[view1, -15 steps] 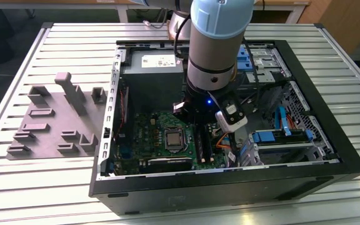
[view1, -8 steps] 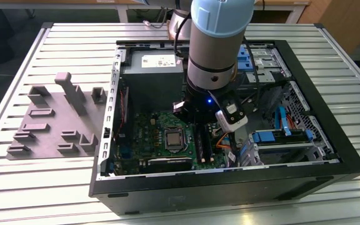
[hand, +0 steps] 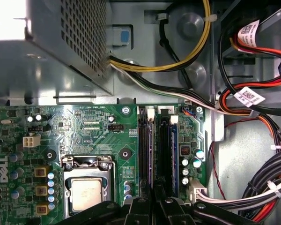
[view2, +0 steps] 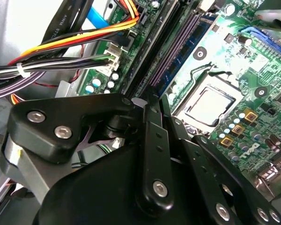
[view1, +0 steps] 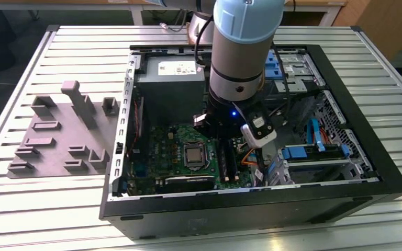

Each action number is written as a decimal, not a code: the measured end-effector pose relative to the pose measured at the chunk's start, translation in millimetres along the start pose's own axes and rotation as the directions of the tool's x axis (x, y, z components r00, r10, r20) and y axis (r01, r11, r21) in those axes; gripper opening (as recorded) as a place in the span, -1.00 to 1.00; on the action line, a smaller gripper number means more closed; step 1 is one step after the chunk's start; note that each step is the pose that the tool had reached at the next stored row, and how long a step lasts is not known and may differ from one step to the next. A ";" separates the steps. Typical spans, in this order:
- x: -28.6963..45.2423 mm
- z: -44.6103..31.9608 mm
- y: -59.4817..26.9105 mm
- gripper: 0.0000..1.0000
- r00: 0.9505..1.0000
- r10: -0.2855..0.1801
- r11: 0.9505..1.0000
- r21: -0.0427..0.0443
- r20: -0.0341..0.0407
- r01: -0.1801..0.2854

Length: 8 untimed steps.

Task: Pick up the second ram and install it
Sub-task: 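Insert the second ram into the second slot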

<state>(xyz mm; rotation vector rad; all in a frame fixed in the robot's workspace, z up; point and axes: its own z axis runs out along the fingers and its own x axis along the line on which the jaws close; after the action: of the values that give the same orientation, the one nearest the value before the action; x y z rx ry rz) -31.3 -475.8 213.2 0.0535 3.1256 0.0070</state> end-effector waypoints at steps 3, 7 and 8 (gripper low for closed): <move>0.0 1.5 0.0 -0.72 1.000 0.000 1.000 0.000 0.000 0.000; 0.0 2.0 0.0 -0.72 1.000 0.000 1.000 0.000 0.000 0.000; 0.0 2.0 0.0 -0.72 1.000 0.000 1.000 0.000 0.000 0.000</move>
<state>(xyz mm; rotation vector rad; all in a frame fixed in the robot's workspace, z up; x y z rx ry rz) -31.3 -475.8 211.2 0.0535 3.1256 0.0071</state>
